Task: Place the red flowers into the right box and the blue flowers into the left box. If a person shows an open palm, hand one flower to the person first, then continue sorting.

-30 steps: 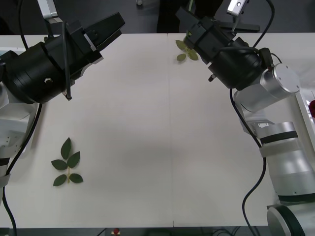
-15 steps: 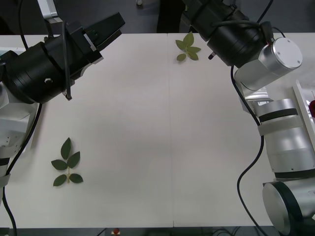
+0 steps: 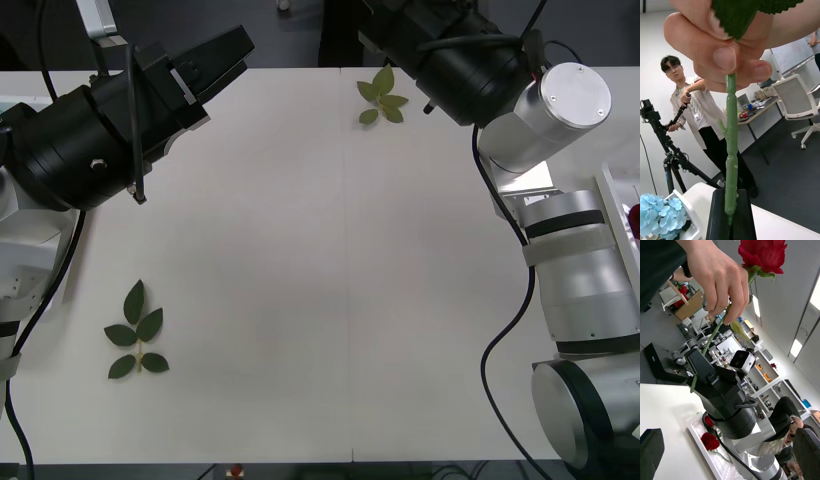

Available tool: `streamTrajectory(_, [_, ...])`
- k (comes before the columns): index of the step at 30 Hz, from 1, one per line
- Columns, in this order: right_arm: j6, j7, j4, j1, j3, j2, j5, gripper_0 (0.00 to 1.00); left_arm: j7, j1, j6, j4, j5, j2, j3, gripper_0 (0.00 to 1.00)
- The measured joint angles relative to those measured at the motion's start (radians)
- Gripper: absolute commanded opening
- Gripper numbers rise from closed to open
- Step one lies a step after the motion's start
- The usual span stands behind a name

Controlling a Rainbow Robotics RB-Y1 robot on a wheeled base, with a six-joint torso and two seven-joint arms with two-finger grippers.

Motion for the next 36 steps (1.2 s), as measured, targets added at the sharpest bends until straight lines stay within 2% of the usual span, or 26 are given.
streamTrajectory(15, [-0.018,0.000,0.001,-0.037,0.000,0.000,0.145,0.00,-0.001,0.000,0.000,0.000,0.000,-0.006,0.000,1.00])
streamTrajectory(36, [-0.018,0.000,0.014,-0.067,0.000,0.000,0.224,0.00,-0.027,0.000,0.000,0.000,0.000,-0.007,-0.002,1.00])
